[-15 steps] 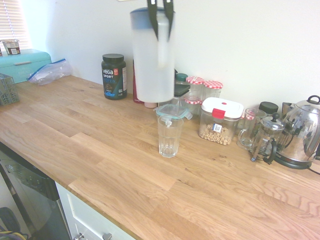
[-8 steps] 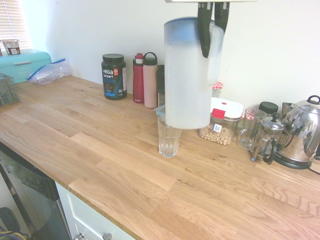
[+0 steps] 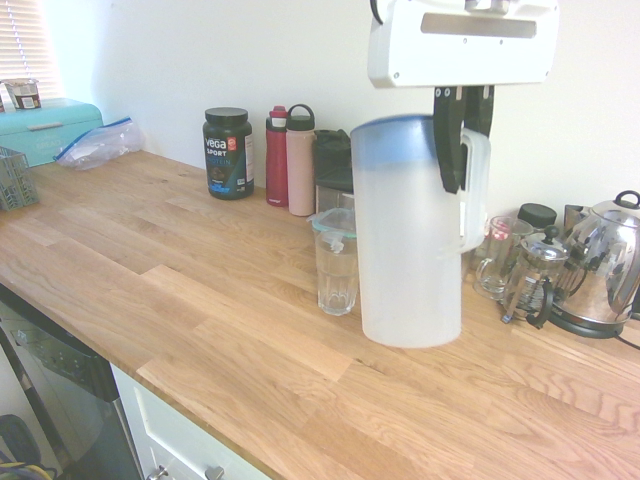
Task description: Pour me some water
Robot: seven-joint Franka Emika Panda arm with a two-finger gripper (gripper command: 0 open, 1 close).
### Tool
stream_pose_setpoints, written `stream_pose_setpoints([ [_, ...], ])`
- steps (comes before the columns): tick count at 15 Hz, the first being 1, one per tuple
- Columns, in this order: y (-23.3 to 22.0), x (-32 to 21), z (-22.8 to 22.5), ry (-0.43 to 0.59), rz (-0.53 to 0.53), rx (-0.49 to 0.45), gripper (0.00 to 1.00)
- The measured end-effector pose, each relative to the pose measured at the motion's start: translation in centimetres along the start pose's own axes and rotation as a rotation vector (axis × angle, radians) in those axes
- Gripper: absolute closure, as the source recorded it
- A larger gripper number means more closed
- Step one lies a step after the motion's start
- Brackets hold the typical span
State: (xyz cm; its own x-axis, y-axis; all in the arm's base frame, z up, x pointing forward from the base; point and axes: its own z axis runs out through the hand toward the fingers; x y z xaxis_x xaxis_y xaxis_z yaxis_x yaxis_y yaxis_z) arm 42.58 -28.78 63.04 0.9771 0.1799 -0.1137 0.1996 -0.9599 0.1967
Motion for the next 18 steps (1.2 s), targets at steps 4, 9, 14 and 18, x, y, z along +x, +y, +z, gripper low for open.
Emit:
stream_pose_setpoints([
  [4,-1.5,1.5,2.6,-0.015,-0.038,-0.048,1.0],
  [9,-4.0,4.1,5.1,-0.033,-0.044,-0.128,1.0],
  [14,-6.0,6.0,6.9,-0.055,-0.064,-0.27,1.0],
  [18,-7.3,7.0,7.3,-0.058,-0.083,-0.362,1.0],
])
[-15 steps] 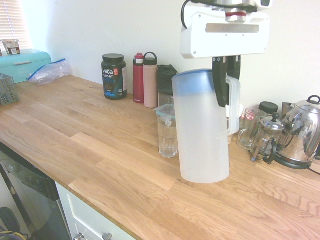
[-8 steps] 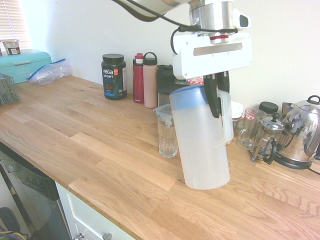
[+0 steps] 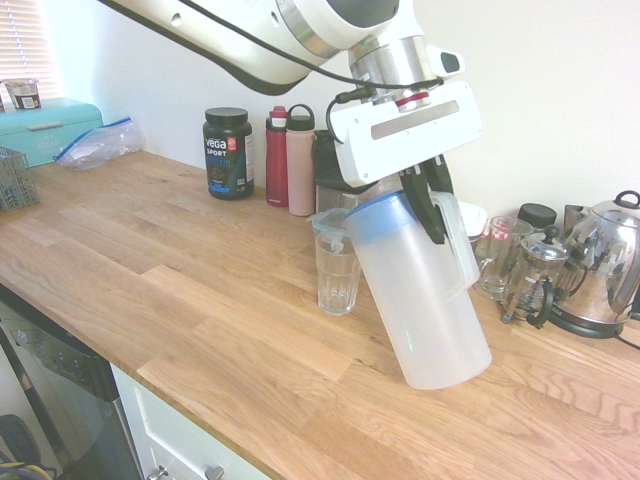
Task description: Pour me some water
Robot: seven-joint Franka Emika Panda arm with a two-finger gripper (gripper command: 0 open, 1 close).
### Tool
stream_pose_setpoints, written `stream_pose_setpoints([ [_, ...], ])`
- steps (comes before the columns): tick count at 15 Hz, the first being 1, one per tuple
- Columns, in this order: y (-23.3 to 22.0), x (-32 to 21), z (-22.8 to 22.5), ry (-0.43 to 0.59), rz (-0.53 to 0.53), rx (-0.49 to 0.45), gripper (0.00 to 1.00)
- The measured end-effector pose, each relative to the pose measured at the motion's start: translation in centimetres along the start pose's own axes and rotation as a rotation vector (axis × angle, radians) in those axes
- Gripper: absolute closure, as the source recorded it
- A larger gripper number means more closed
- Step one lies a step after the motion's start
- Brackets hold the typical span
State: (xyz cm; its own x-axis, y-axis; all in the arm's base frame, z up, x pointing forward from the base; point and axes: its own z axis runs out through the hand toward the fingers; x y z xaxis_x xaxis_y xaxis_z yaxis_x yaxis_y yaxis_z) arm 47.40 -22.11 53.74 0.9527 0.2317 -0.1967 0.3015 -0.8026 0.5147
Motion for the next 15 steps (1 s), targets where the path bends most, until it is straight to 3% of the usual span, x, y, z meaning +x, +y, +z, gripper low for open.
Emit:
stream_pose_setpoints([
  [9,-2.1,1.9,-0.9,0.014,-0.008,-0.178,1.0],
  [15,-3.9,1.2,-0.2,0.015,-0.04,-0.235,1.0],
])
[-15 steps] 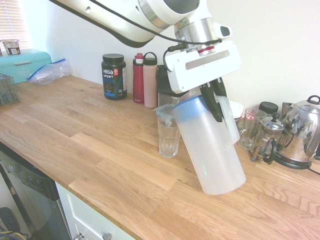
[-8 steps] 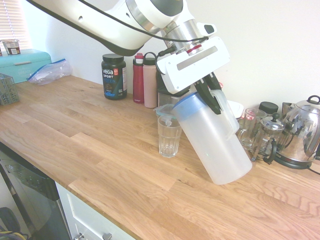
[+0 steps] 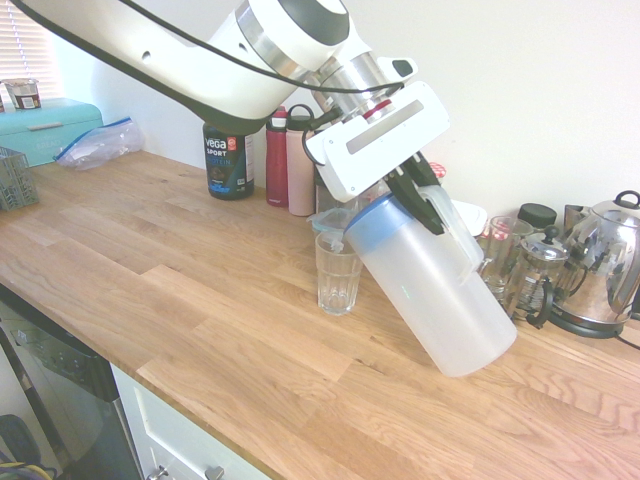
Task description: Pour me some water
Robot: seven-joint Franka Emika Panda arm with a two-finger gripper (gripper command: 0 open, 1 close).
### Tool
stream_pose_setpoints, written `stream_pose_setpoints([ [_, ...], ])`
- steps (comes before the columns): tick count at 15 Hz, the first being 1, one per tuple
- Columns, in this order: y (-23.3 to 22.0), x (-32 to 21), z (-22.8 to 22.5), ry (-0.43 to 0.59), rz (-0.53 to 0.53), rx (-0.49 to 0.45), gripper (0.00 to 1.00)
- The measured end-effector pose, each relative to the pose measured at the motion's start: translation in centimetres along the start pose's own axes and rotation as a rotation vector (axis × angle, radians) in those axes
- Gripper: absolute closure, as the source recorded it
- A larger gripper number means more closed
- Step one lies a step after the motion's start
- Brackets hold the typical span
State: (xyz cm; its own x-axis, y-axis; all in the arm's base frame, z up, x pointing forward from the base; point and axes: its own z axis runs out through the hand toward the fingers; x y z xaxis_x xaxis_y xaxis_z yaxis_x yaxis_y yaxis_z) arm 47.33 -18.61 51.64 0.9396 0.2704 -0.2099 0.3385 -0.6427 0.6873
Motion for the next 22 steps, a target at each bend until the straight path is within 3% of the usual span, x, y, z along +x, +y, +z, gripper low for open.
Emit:
stream_pose_setpoints([
  [4,-0.1,-0.6,0.2,0.008,0.012,0.004,1.0],
  [6,0.5,-1.4,0.0,0.028,0.05,0.061,1.0],
  [12,11.1,-8.8,-5.9,0.141,0.11,0.424,1.0],
  [15,13.8,-11.3,-9.9,0.191,0.2,0.599,1.0],
  [18,11.6,-9.4,-14.2,0.193,0.343,0.731,1.0],
  [22,4.9,-7.2,-19.5,0.206,0.525,0.849,1.0],
])
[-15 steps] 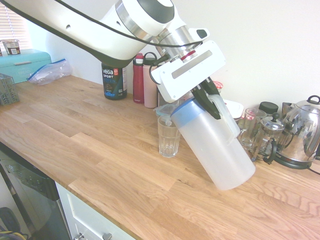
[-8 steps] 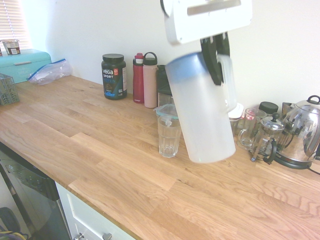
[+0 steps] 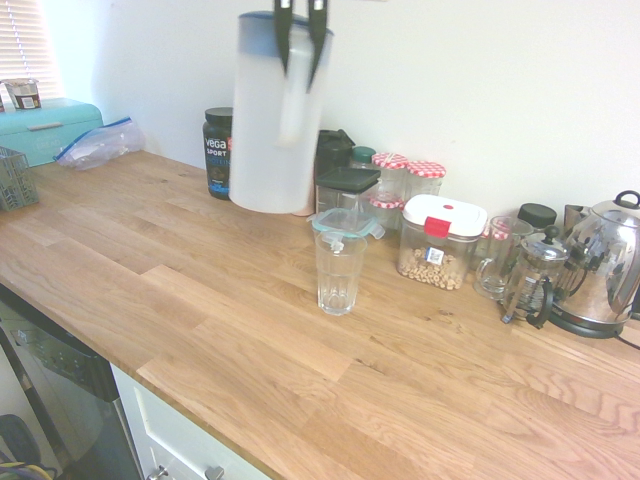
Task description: Pour me some water
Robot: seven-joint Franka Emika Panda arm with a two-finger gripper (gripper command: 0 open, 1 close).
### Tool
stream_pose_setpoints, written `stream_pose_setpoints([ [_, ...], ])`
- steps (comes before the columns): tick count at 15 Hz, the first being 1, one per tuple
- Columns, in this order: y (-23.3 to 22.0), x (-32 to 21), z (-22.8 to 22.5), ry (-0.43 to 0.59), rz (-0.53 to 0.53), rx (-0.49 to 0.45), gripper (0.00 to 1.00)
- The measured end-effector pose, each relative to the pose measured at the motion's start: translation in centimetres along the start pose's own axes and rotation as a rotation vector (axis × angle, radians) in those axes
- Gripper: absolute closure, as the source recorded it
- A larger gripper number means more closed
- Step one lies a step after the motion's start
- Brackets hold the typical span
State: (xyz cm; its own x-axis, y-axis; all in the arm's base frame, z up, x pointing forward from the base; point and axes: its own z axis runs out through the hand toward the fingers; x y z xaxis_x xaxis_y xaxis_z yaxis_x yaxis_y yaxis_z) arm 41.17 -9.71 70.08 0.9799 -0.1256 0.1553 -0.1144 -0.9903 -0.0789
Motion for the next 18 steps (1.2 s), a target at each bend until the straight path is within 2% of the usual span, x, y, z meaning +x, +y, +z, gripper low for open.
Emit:
stream_pose_setpoints([
  [3,-6.8,-2.9,1.3,0.12,0.082,0.023,1.0],
  [6,-14.0,-5.9,5.0,0.244,0.146,0.013,1.0],
  [10,-19.1,-10.0,13.0,0.241,0.234,-0.036,1.0],
  [15,-22.6,-9.9,17.6,0.197,0.291,-0.057,1.0],
  [18,-24.3,-8.2,19.8,0.214,0.324,-0.036,1.0],
])
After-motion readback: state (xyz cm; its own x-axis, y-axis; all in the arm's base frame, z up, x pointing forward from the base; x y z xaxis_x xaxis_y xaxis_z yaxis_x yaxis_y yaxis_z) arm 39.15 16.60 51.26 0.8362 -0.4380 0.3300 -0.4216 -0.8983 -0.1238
